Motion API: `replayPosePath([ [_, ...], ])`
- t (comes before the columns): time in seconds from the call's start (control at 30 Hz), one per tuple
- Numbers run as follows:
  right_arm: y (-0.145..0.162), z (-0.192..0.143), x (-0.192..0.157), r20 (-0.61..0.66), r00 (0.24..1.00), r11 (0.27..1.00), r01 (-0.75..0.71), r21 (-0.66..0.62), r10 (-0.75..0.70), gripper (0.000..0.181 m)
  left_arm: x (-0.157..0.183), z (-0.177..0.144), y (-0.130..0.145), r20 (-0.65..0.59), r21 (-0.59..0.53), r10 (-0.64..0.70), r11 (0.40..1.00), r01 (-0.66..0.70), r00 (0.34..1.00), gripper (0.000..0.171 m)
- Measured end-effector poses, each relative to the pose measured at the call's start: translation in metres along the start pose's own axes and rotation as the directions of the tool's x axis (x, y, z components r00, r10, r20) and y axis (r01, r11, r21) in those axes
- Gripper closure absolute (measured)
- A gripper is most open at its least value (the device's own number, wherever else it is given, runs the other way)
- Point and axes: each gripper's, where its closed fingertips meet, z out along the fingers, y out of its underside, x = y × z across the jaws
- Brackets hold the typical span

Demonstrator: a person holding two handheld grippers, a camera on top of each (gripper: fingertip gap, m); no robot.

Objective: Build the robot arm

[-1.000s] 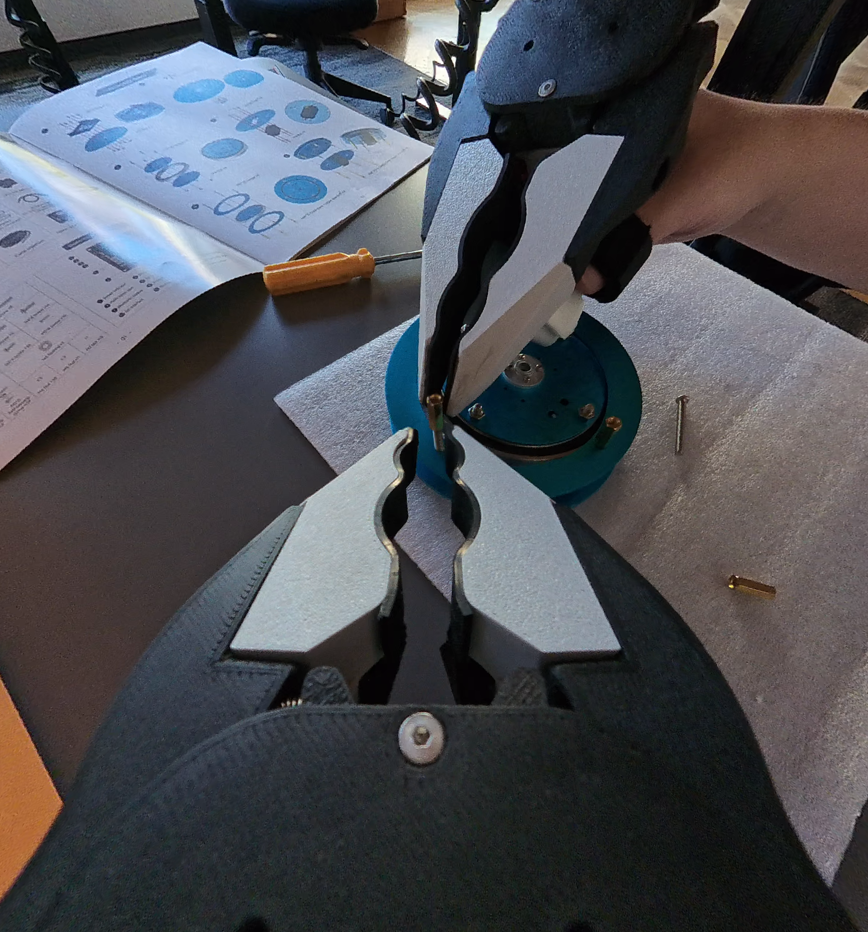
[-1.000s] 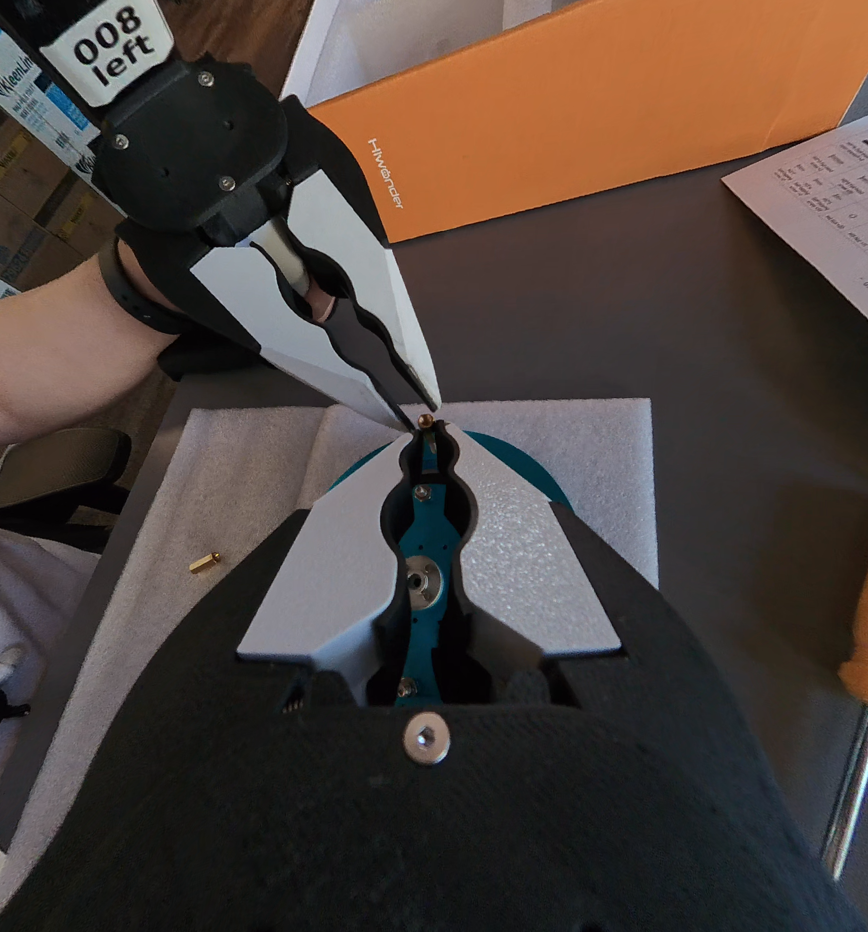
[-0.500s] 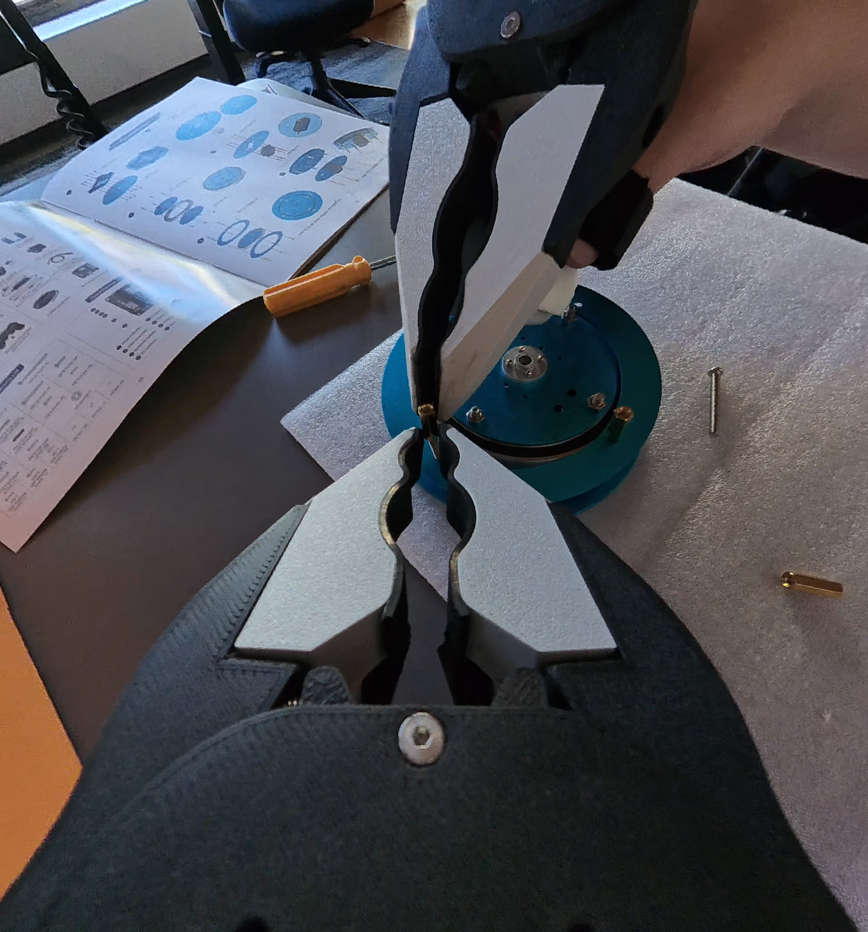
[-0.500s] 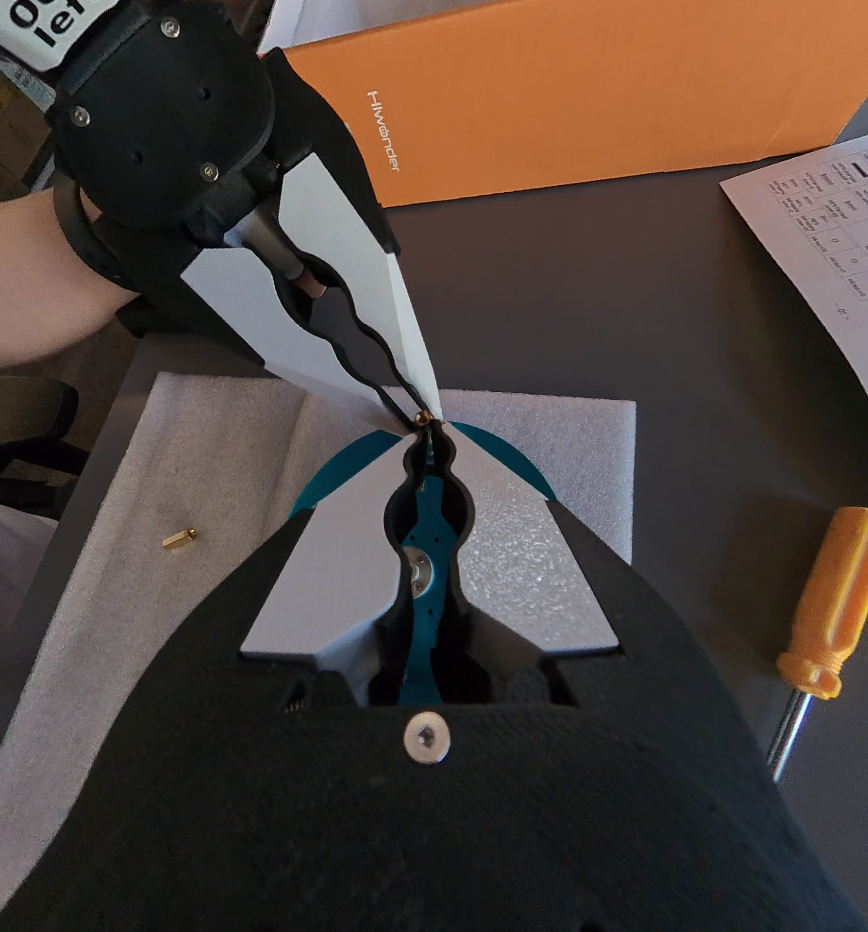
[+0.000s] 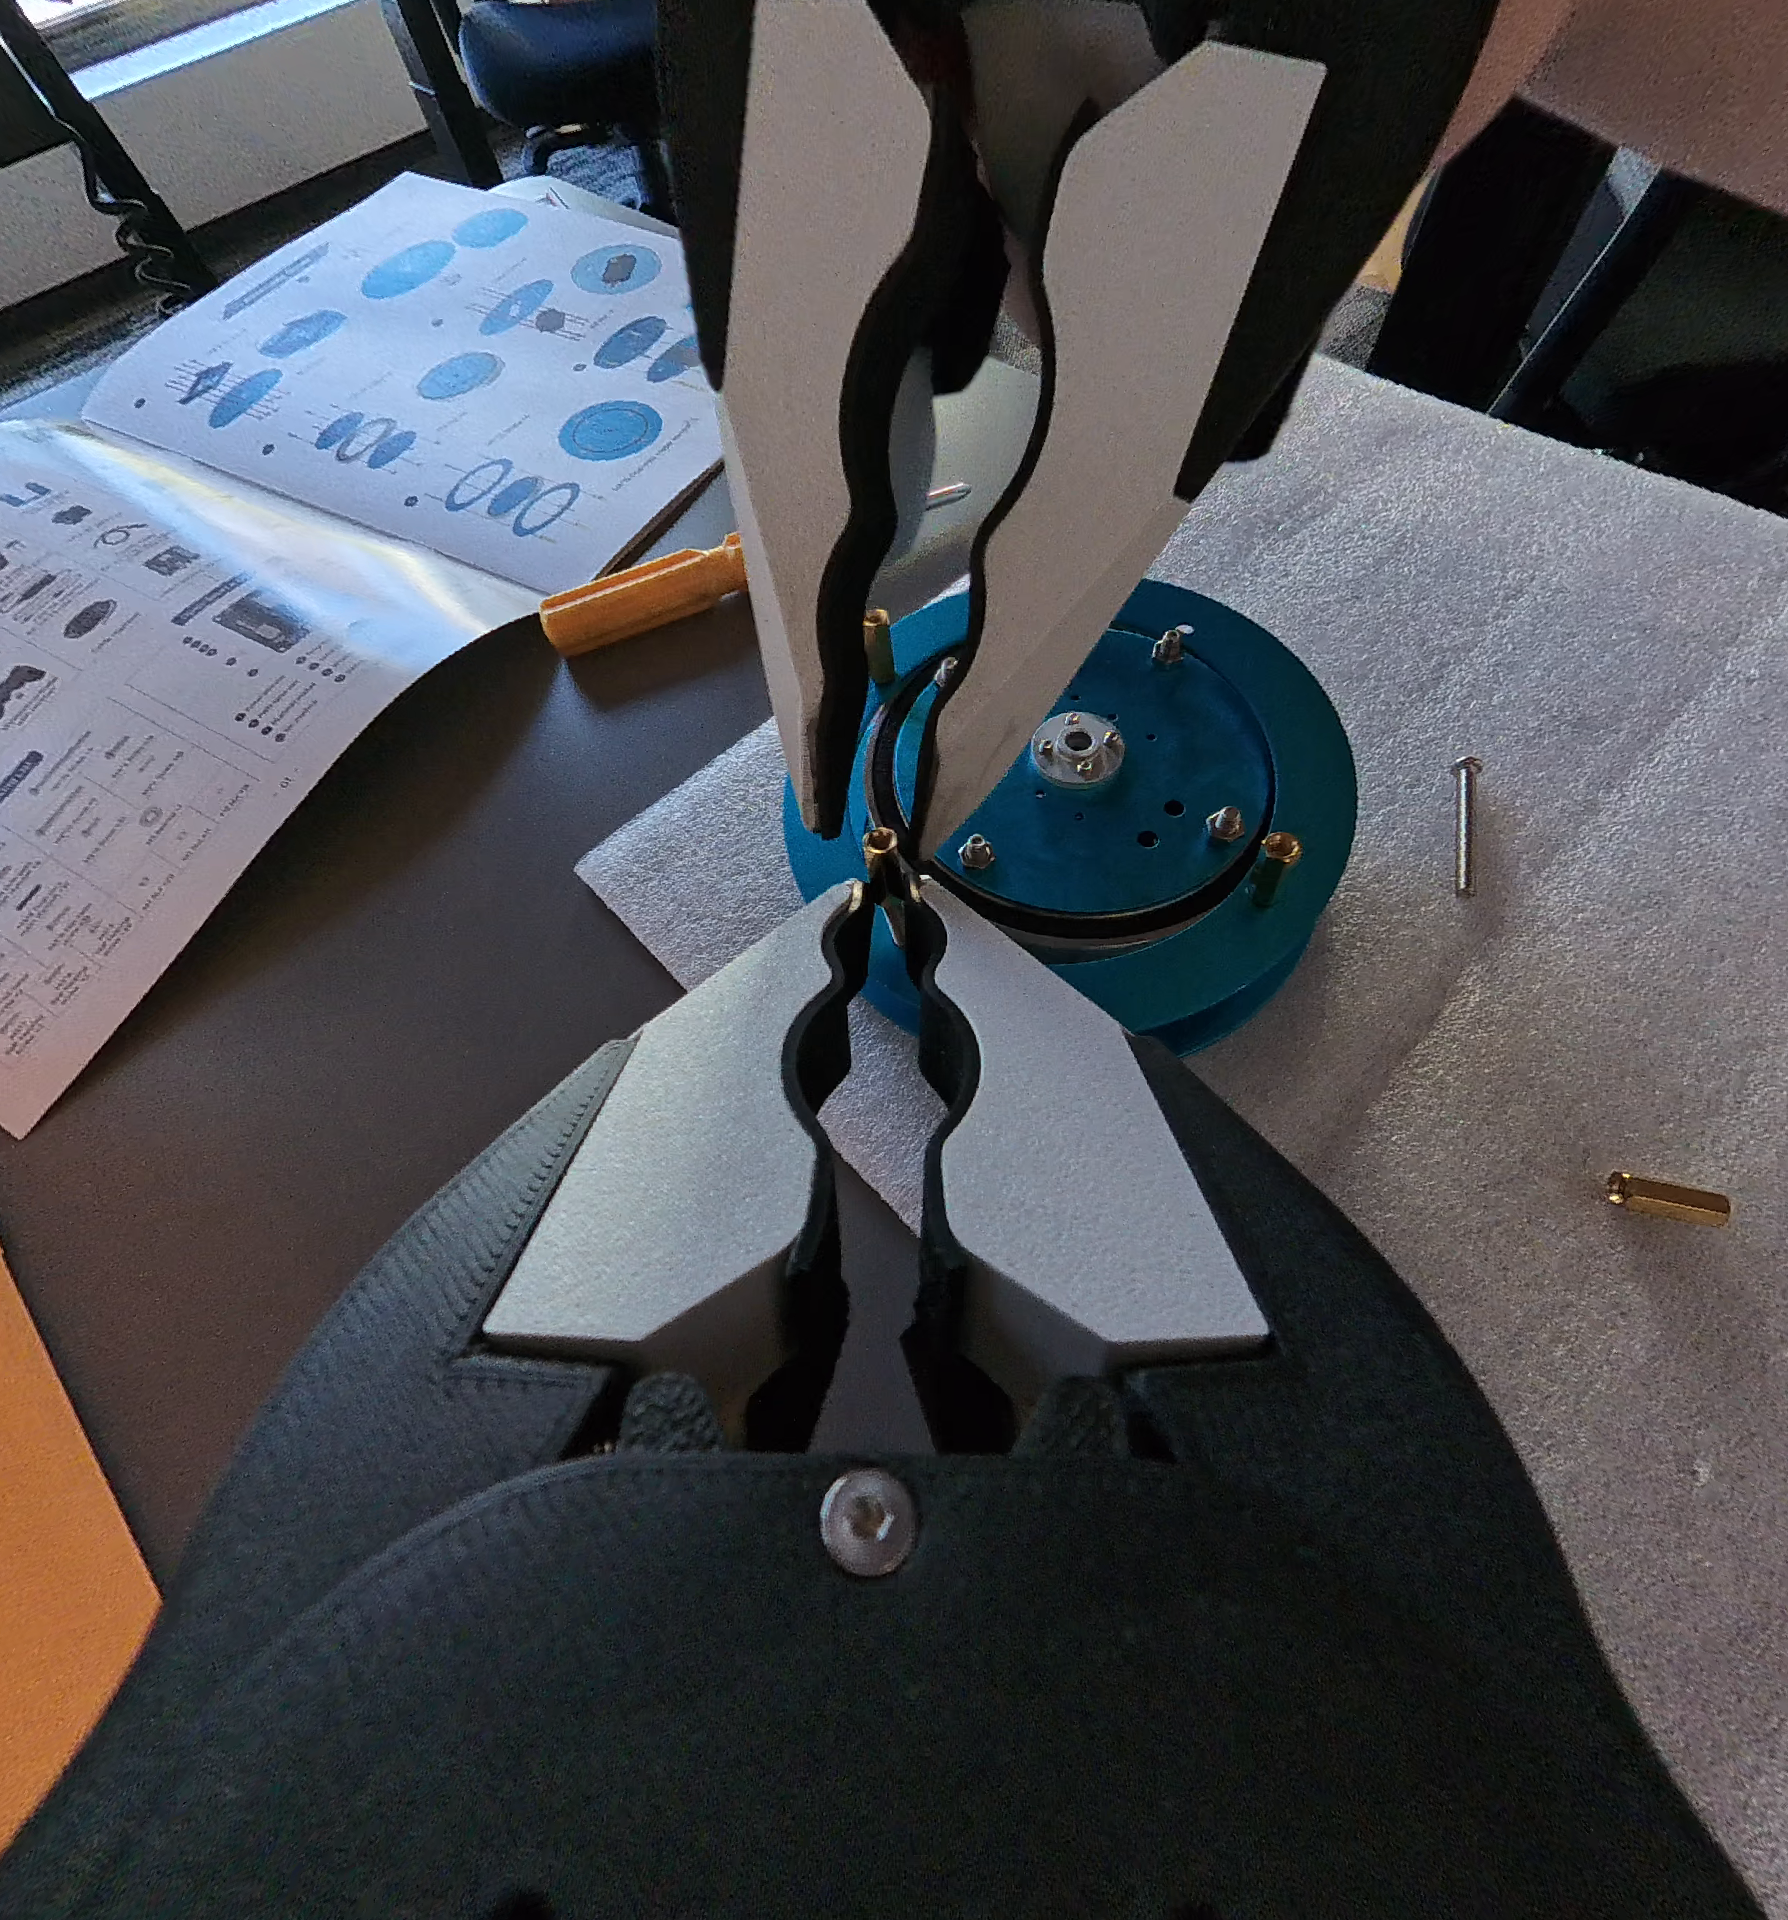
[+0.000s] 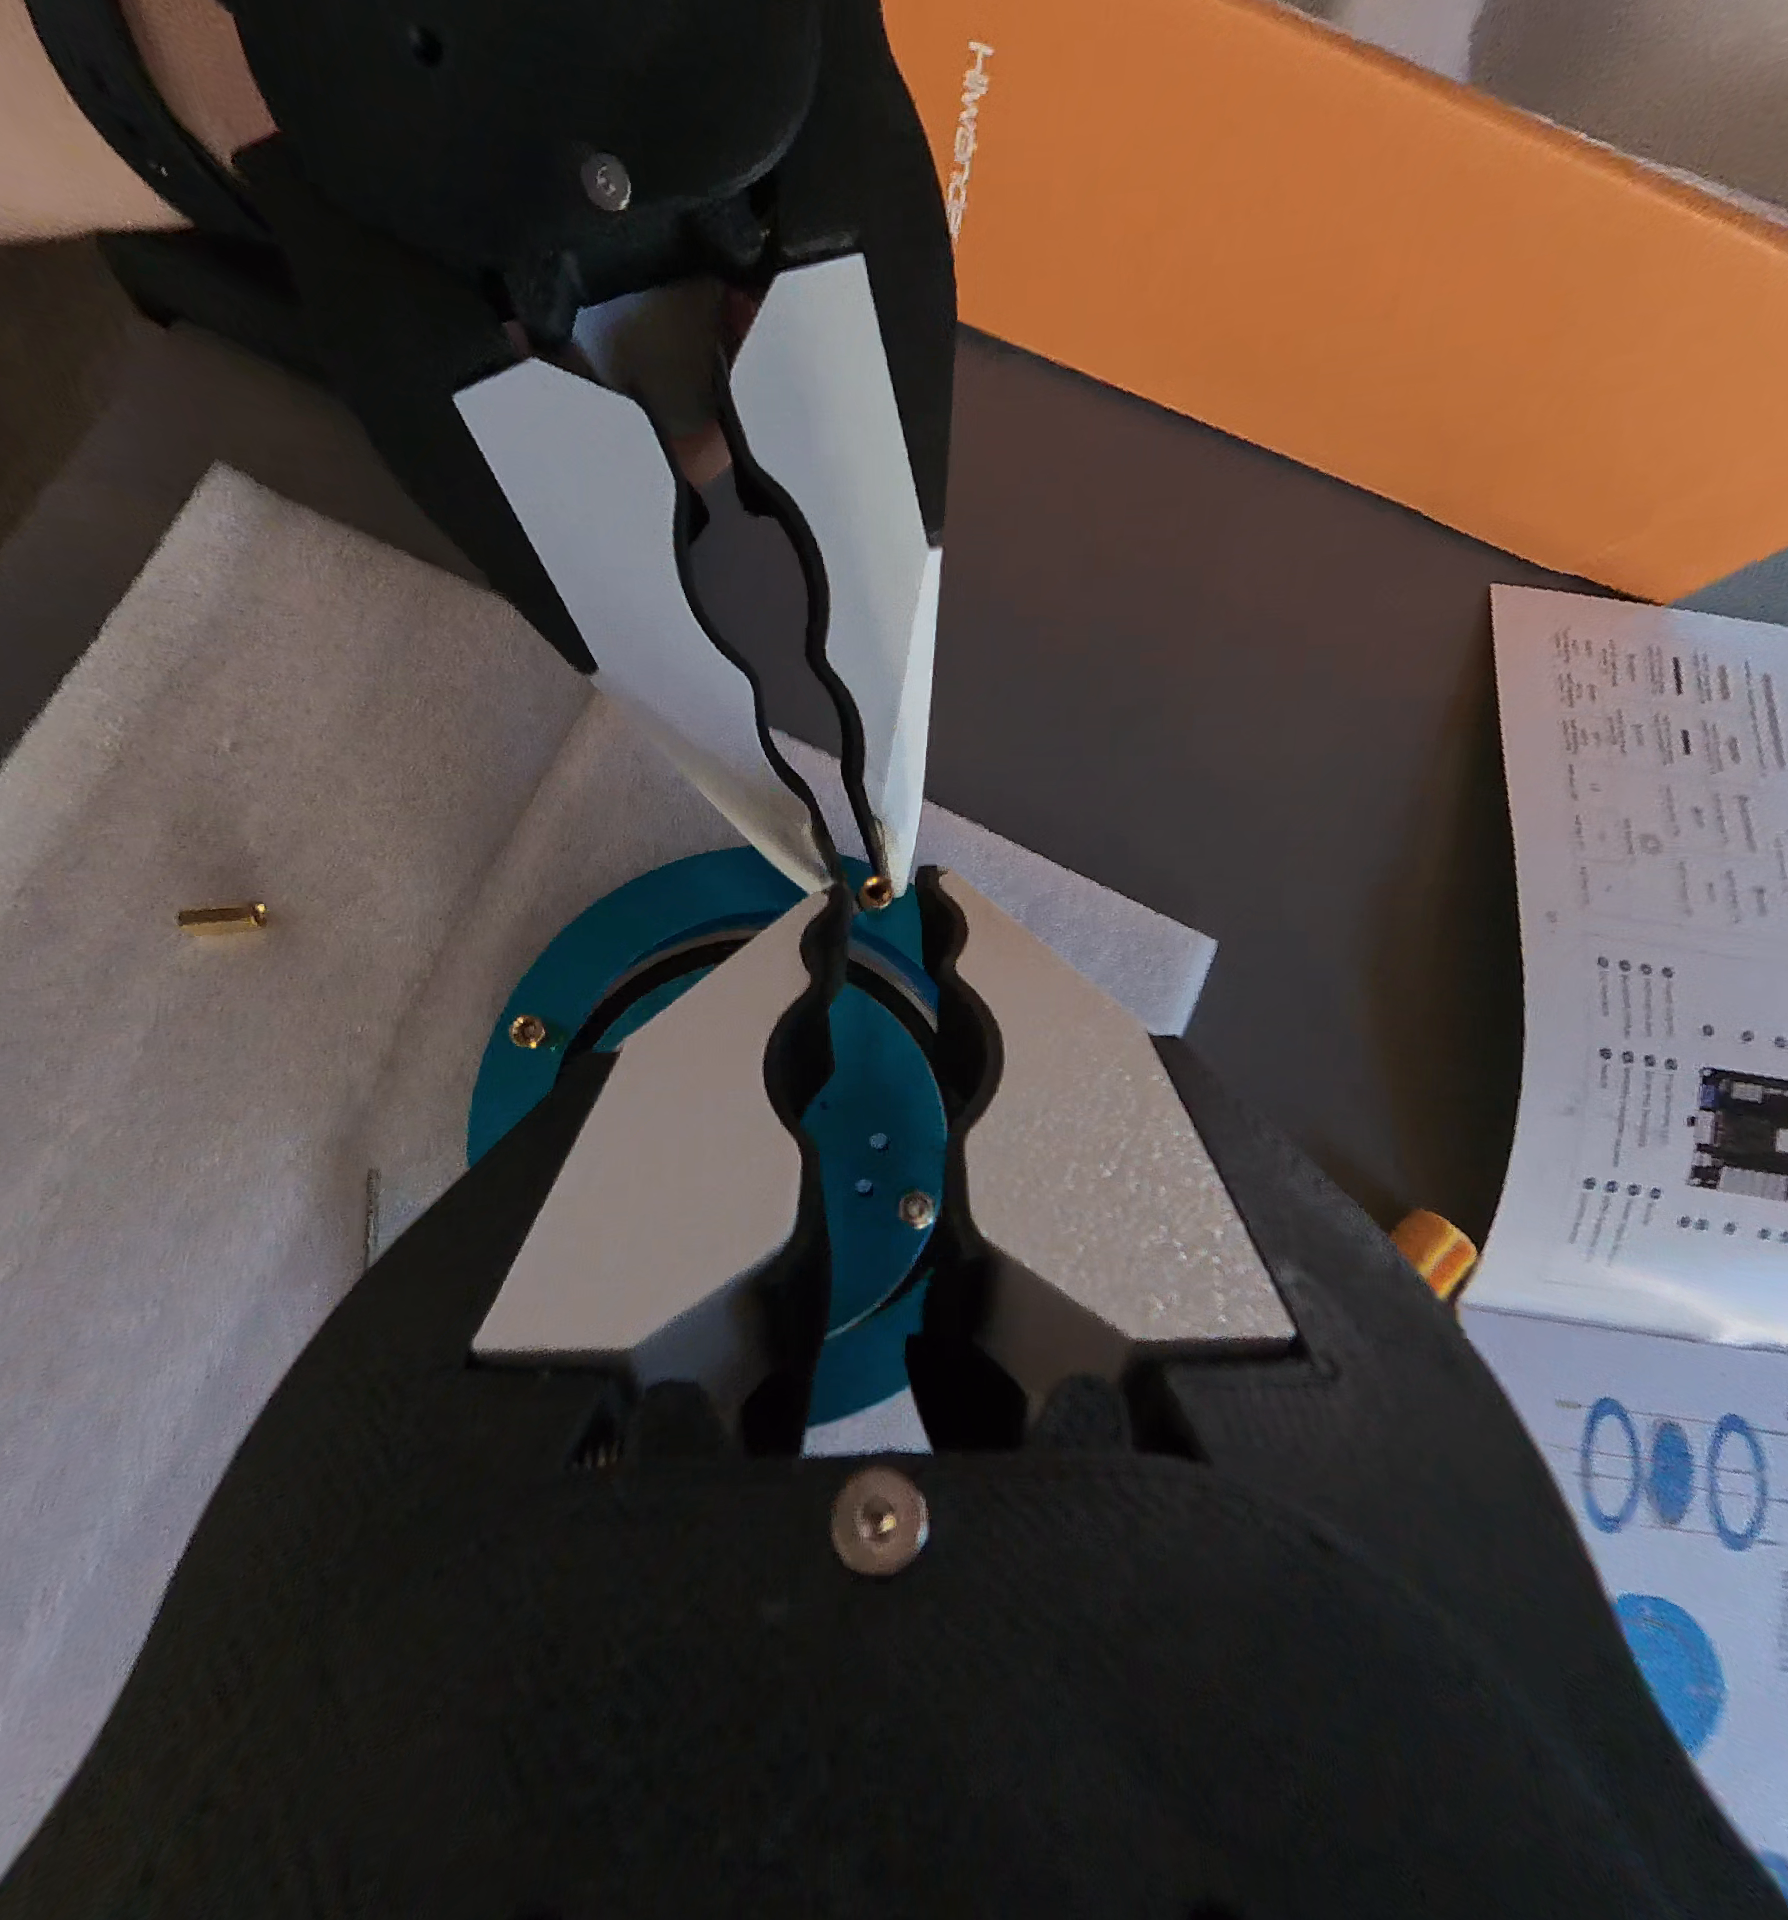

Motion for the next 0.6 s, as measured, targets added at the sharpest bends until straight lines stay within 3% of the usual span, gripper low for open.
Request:
replayPosePath([
  [0.27, 0.0023, 0.0021, -0.0026, 0.037, 0.997, 0.987, 0.078, -0.137, -0.074, 0.177, 0.0003, 0.0001, 0.0004, 0.001, -0.002, 0.002, 1.0, -0.002, 1.0, 0.167],
  [0.37, 0.0025, 0.0017, -0.0032, 0.033, 0.999, 0.986, -0.009, -0.165, 0.015, 0.176, 0.0011, -0.0004, 0.0001, -0.005, 0.002, -0.009, 1.0, 0.009, 1.0, 0.167],
  [0.6, 0.0035, 0.001, -0.0033, -0.11, 0.956, 0.943, -0.288, -0.166, 0.273, 0.177, 0.0019, 0.0004, 0.0003, -0.002, -0.004, 0.002, 1.0, -0.002, 1.0, 0.167],
])
